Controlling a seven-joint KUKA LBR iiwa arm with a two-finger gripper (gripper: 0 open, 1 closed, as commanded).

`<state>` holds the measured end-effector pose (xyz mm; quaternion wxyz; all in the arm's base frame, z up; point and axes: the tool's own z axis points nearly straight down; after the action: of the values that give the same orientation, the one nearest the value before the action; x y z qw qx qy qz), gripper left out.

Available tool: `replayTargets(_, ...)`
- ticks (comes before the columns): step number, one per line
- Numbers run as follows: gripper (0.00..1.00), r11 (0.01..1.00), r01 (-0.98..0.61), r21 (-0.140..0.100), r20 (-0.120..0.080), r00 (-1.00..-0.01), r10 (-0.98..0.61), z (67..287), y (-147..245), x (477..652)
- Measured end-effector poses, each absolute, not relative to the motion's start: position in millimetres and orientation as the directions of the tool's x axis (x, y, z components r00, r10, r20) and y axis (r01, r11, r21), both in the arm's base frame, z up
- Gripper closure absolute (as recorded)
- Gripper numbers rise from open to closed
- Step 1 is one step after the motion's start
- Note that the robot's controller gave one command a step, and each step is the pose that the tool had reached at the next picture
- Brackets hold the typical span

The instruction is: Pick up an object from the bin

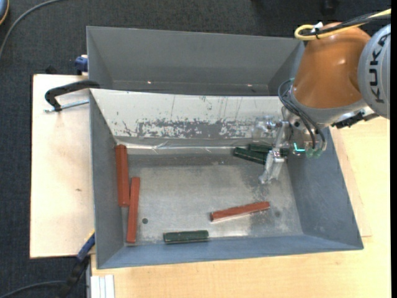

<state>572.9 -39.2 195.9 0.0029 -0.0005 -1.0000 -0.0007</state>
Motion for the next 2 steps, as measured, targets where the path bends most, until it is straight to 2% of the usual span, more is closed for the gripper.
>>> replayTargets(1, 0.00, 0.975, -0.220, 0.003, 0.004, -0.975, -0.220, 67.7, -15.7, 551.7)
replayTargets(2, 0.00, 0.874, -0.487, 0.000, -0.003, -0.874, -0.487, 71.2, -0.6, 503.2)
